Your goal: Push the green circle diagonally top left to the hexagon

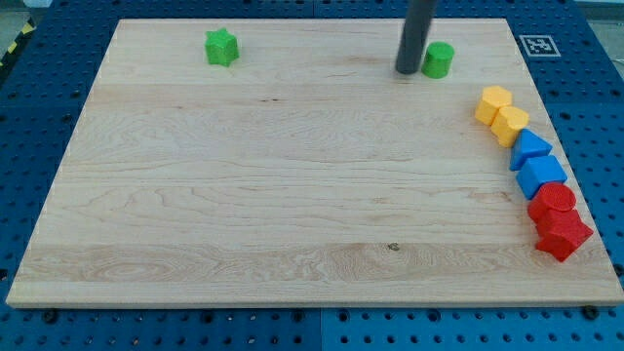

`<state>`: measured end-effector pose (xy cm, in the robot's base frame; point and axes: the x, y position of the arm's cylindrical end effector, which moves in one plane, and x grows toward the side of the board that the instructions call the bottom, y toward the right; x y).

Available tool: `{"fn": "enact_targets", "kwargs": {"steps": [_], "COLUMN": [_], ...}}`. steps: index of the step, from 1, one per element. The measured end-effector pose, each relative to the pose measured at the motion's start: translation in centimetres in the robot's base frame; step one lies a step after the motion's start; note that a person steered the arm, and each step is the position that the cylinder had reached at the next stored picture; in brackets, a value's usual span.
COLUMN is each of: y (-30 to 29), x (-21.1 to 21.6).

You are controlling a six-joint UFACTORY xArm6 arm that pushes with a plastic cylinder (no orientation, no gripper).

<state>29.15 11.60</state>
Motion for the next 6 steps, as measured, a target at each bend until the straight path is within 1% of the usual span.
{"fn": "enact_targets", "kwargs": {"steps": [1, 2, 4, 6], "y": [-1.1, 2.1, 2.8, 4.9], "x": [-2.6, -2.8, -2.8, -2.3]}}
